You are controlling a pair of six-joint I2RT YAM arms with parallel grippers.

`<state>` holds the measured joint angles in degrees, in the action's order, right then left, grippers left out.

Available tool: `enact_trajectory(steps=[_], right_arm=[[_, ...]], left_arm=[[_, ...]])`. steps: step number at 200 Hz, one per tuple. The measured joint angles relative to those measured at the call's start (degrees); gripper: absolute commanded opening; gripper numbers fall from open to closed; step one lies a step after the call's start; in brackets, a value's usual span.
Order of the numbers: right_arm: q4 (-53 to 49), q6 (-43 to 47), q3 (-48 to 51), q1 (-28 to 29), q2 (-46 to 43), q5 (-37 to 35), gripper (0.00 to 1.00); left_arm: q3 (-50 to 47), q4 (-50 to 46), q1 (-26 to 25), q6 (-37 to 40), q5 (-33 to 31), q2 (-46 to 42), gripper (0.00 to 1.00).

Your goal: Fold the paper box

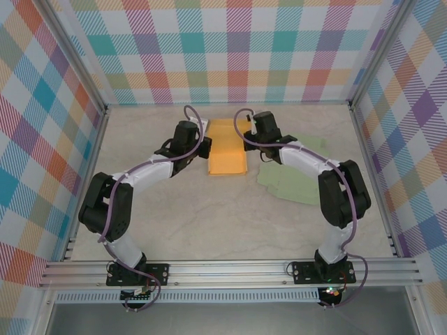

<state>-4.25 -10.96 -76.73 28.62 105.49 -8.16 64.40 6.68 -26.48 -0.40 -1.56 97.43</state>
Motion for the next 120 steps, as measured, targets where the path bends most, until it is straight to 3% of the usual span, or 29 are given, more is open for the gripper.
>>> enact_trajectory(steps=[42,120], right_arm=[[2.2,-0.4,-4.1,1.1,3.8,-2.8,0.08],[6.9,-1.3,1.2,4.8,3.9,-6.8,0.07]], left_arm=[[-0.3,5.3,0.0,-6.1,-4.2,2.7,0.00],[-6.8,11.3,-2.7,-13.8,-10.5,3.5,0.00]])
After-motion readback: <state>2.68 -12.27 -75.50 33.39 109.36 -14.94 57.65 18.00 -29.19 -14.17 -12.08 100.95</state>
